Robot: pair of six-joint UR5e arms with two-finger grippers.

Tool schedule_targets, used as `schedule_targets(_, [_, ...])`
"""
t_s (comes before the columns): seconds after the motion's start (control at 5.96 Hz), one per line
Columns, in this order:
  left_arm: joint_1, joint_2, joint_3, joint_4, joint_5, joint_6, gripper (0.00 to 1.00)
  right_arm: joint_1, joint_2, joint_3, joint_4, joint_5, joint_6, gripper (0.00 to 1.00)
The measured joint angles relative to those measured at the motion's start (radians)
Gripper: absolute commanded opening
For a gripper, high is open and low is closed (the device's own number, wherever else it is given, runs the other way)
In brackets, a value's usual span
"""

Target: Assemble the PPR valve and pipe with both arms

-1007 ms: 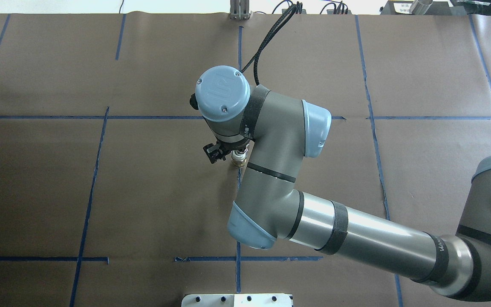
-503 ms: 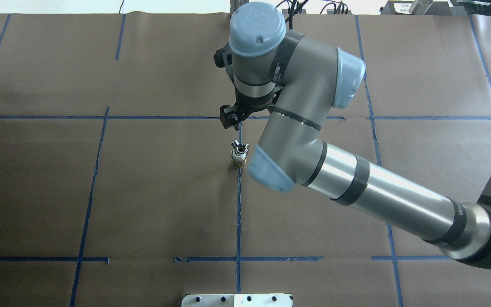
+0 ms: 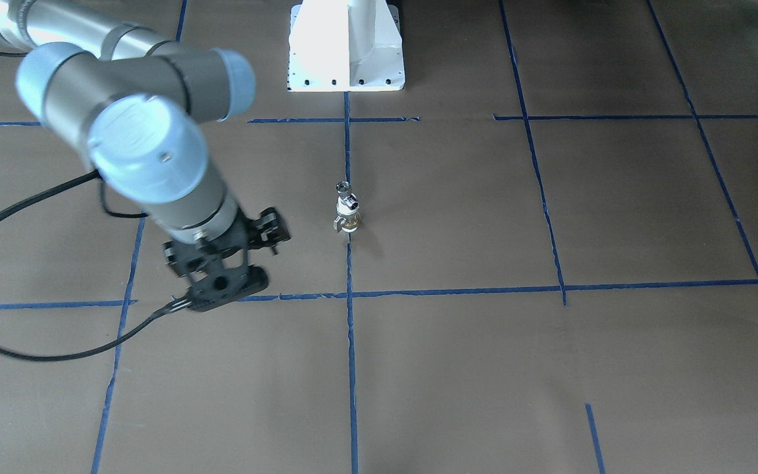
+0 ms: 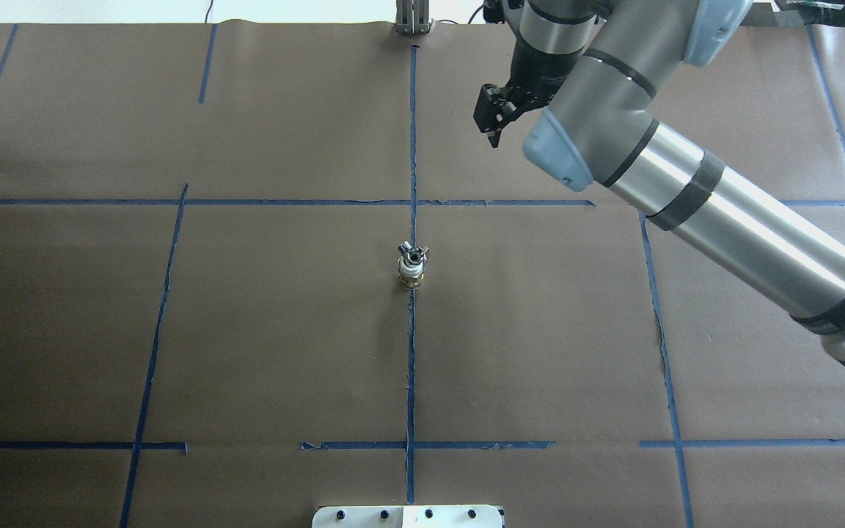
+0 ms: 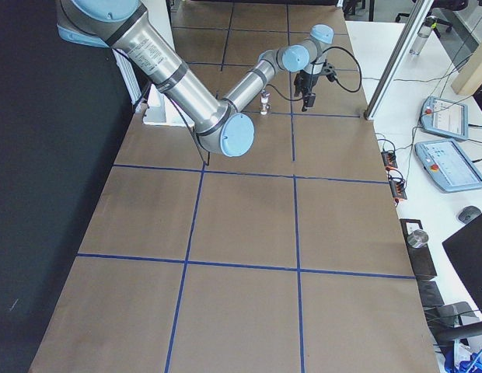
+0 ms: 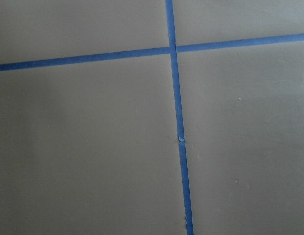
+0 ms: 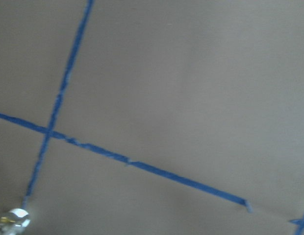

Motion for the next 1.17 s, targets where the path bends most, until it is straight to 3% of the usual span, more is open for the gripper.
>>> schedule_targets(0.67, [0.0,0.01,0.006,0.001,-0.002,-0.002,1.0,0.383,-0.335,-0.012,0.003,0.019,-0.753,1.0])
schedule_targets(1.17, [-0.007,0.022,0.005,-0.001,0.0,-0.003,1.0,0.581,-0.563,-0.004,0.017,0.054,-0.86,1.0])
